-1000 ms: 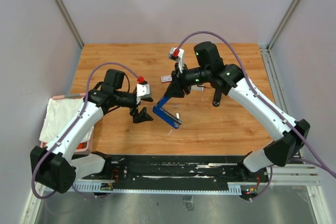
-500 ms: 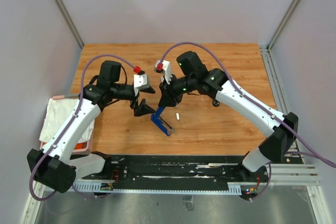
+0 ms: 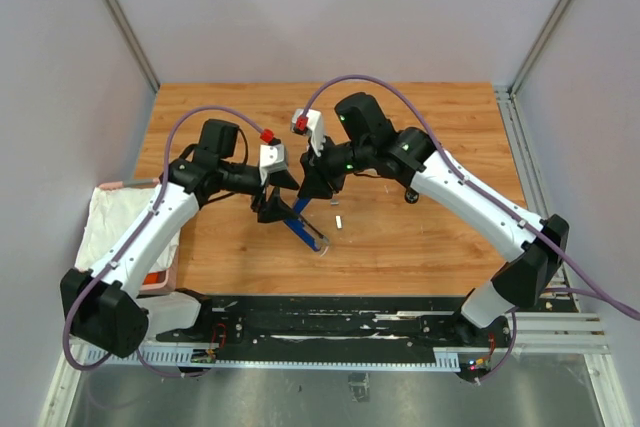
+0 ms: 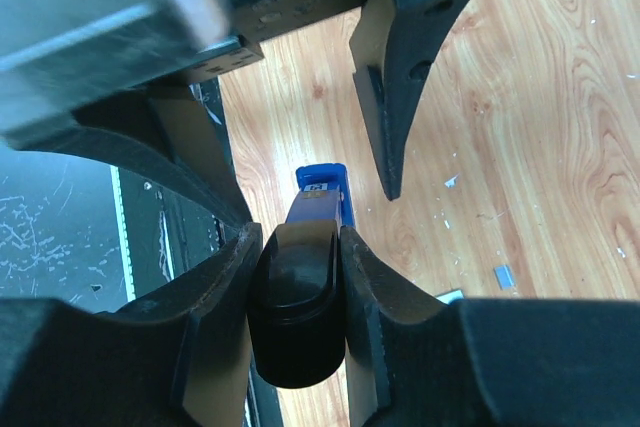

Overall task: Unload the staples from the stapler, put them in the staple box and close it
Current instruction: Unload the staple at the center of the board.

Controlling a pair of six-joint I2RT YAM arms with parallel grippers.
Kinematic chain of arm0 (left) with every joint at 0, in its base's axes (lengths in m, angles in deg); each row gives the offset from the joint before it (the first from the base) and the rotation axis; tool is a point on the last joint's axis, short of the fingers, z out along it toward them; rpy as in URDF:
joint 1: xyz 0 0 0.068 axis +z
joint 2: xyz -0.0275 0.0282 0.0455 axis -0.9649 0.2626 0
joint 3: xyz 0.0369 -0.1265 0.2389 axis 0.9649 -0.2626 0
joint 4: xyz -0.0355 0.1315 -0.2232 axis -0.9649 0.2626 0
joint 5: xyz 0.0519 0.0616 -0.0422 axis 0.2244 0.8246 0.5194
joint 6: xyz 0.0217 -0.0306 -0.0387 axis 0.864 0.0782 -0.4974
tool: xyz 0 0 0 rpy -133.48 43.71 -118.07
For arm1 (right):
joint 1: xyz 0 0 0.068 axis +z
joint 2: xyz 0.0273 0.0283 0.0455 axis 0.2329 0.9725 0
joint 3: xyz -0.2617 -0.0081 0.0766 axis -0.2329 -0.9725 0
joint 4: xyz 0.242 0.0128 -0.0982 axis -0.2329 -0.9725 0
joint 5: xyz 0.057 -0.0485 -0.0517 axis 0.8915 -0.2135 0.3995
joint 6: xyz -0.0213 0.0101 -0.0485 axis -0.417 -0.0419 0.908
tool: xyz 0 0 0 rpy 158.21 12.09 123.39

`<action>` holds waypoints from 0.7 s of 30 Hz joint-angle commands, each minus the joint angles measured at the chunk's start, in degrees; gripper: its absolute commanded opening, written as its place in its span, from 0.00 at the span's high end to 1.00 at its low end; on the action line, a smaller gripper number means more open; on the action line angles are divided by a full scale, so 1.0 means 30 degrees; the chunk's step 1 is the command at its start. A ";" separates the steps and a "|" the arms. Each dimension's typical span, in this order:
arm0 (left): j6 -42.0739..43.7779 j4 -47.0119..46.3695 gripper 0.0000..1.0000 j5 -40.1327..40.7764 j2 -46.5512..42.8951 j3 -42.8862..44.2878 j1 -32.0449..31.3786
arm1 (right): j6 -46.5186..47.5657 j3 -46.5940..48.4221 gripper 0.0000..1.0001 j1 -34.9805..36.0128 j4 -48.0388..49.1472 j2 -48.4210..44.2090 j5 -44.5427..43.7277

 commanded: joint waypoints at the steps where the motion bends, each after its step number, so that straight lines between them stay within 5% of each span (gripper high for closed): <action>1: -0.0173 0.0131 0.23 -0.0537 0.0598 0.0167 -0.0094 | -0.0009 0.1258 0.99 0.0230 0.0397 -0.0611 0.0246; 16: -0.0772 0.0172 0.34 -0.0798 0.1800 0.1212 -0.0317 | -0.0227 0.1212 0.99 0.0238 0.0410 -0.0131 0.0320; 21: -0.0716 0.0180 0.51 -0.0690 0.1974 0.1305 -0.0407 | -0.0470 0.1413 0.99 0.0238 0.0408 -0.0002 0.0474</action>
